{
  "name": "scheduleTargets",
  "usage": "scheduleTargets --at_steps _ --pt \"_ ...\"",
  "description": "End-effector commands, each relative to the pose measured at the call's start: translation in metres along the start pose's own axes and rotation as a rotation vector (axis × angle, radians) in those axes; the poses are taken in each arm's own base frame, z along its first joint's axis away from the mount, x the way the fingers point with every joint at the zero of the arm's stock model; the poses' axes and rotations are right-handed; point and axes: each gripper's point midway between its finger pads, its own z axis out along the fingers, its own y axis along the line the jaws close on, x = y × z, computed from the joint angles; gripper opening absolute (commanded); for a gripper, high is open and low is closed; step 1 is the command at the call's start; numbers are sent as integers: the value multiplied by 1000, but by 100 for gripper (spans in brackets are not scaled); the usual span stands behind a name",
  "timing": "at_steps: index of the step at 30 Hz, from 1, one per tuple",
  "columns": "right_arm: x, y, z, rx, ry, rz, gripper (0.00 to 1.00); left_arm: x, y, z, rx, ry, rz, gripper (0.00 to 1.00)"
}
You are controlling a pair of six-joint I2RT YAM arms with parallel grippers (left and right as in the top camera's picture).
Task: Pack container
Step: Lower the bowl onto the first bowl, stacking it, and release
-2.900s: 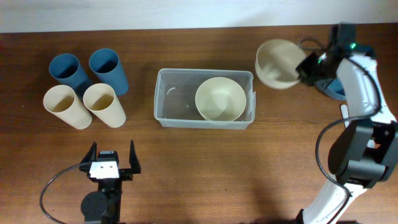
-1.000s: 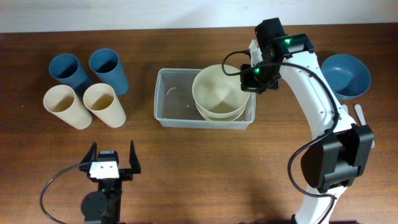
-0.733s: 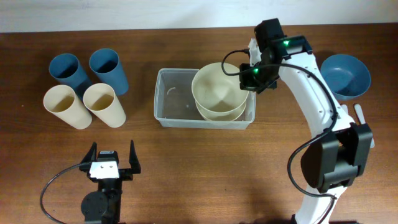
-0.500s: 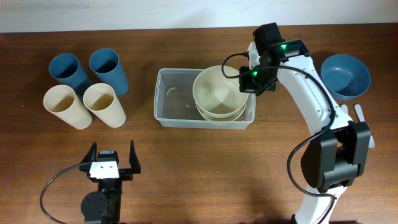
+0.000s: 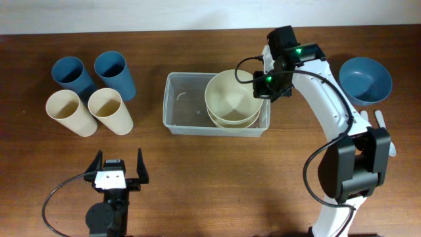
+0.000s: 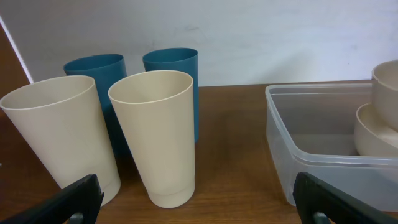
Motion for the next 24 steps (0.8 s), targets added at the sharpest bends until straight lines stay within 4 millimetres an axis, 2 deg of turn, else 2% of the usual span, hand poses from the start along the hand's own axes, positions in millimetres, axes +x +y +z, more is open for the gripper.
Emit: scheduleTargets --at_steps 1,7,14,21,24 --pt "2 -4 11 8 23 12 4 1 0 0 1 2 8 100" --pt "6 -7 24 14 55 18 4 1 0 0 1 2 8 100" --pt "6 -8 27 15 61 20 4 1 0 0 1 2 8 100" --pt "7 -7 27 11 65 21 16 1 0 0 1 2 8 100" --pt "8 -4 27 -7 70 21 16 1 0 0 1 2 8 100"
